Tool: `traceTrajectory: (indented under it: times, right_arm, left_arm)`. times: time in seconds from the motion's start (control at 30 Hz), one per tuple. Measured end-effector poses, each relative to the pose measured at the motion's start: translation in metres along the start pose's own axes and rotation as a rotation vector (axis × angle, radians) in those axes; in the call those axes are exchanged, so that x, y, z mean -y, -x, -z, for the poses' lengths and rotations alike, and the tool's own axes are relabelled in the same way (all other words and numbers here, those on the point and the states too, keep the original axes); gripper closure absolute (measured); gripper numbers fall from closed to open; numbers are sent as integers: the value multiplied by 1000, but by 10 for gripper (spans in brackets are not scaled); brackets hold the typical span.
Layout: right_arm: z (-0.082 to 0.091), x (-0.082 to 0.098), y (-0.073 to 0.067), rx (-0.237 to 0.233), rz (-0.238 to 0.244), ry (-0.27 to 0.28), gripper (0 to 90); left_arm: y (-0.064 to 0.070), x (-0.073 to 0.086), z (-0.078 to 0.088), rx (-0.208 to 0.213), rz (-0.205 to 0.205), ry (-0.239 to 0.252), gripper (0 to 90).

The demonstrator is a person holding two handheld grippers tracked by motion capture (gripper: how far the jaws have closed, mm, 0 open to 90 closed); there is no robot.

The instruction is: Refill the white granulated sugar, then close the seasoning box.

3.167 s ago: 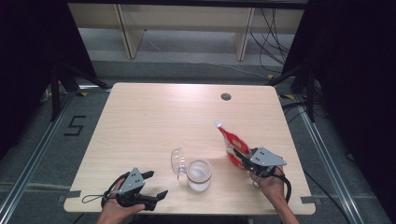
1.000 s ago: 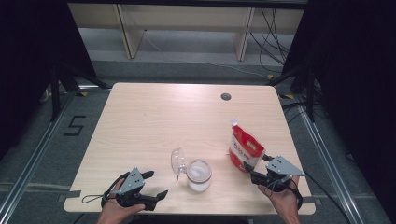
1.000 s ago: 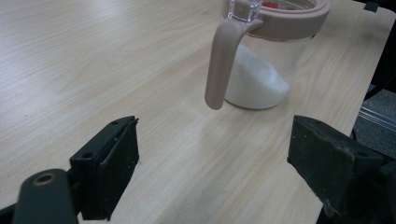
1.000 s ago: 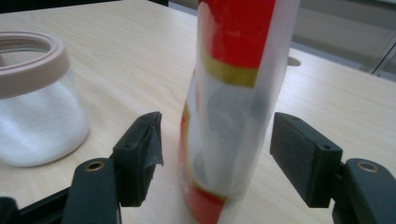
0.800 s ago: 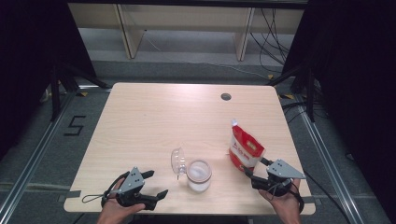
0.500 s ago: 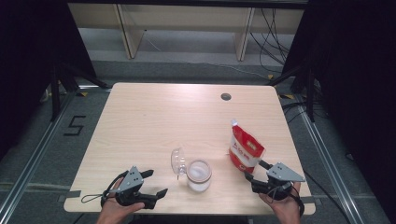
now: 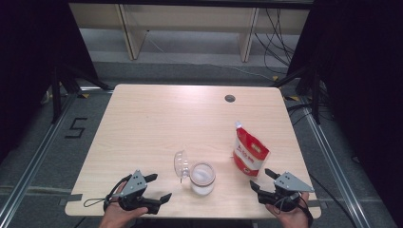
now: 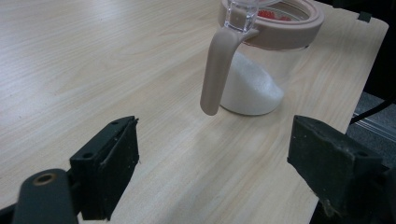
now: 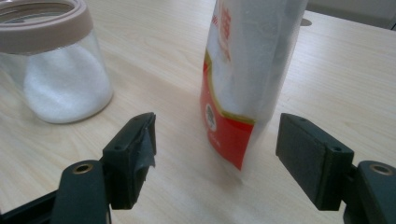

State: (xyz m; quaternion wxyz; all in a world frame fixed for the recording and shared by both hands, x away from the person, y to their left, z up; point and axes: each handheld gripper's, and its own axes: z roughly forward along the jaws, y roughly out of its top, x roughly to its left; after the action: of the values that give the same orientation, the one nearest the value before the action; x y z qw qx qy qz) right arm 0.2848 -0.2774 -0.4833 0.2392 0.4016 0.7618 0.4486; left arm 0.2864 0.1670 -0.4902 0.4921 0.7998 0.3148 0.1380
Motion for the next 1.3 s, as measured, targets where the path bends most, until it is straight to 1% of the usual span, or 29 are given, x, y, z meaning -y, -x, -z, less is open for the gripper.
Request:
traceTrajectory:
  times: [0.03,0.07,0.1,0.13,0.17,0.2,0.23,0.27,0.3,0.33,0.37,0.43,0.47,0.53,0.57,0.67,0.7,0.73,0.77,0.8,0.83,0.9,0.93,0.97,1.07,1.17,1.23,1.27,1.3]
  right_arm:
    - [2,0,-1,-1,-4,-7,294]
    - [1,1,-1,-14,10,-1,294]
    - [2,2,-2,-6,21,-10,294]
    - [3,3,-3,-9,13,-17,294]
    - [4,4,-4,-6,18,-18,294]
    - [5,4,-4,-4,19,-21,292]
    - [7,5,-6,-3,-2,-33,292]
    - [5,5,-5,-16,29,-18,290]
    - [5,5,-6,-15,30,-19,288]
    - [6,5,-7,-12,25,-28,288]
    - [6,5,-7,-7,29,-35,288]
    - [5,5,-7,-10,31,-37,288]
    - [4,5,-7,-13,32,-38,288]
    - [3,6,-10,-22,6,-53,287]
    - [2,5,-8,-29,27,-45,288]
    - [2,5,-5,-10,66,-44,288]
    - [2,6,-7,-17,27,-61,288]
    - [2,6,-6,-22,20,-63,288]
    - [3,6,-6,-16,14,-66,288]
    - [4,6,-5,-8,14,-63,289]
    - [4,5,-4,-5,19,-62,288]
    - [4,5,-4,-4,19,-62,289]
    - [4,5,-4,-16,18,-67,289]
    - [3,5,-6,-11,13,-59,289]
    - [2,5,-6,-25,21,-55,290]
    - [1,5,-5,-26,27,-59,291]
    - [2,4,-5,-20,29,-65,292]
    - [2,4,-5,-23,24,-63,292]
    - [2,4,-5,-21,28,-64,293]
  left_arm:
    - [-1,0,0,7,-13,6,158]
    - [-1,0,0,7,-7,7,158]
    - [-1,0,0,7,0,10,159]
    - [-1,0,0,6,5,13,158]
    - [1,0,0,5,29,21,158]
    - [1,0,1,-2,28,18,159]
    - [0,-1,1,6,15,12,158]
    - [-1,-1,2,-2,8,16,159]
    - [-1,-2,3,-2,-4,13,158]
    - [-1,-2,3,-4,18,17,159]
    - [0,-3,3,-14,24,24,159]
    - [-2,-3,4,-16,20,20,159]
    - [-3,-4,4,-16,4,18,159]
    - [-3,-4,4,-24,17,13,159]
    - [-1,-4,3,-28,29,16,159]
    - [0,-7,3,-28,31,16,162]
    - [0,-8,4,-28,27,14,170]
    - [1,-9,3,-28,43,27,176]
    - [2,-11,4,-39,30,14,184]
    - [3,-11,2,-28,31,24,209]
    - [4,-12,3,-38,31,12,235]
    - [4,-14,3,-34,13,13,296]
    - [4,-15,3,-32,7,15,350]
    - [6,-15,2,-30,23,23,401]
    - [9,-19,3,-31,3,35,598]
    - [11,-24,1,-18,7,57,746]
    - [12,-27,0,-22,-14,43,819]
    - [13,-28,-1,-27,-13,44,848]
    - [13,-31,-2,-18,-37,47,871]
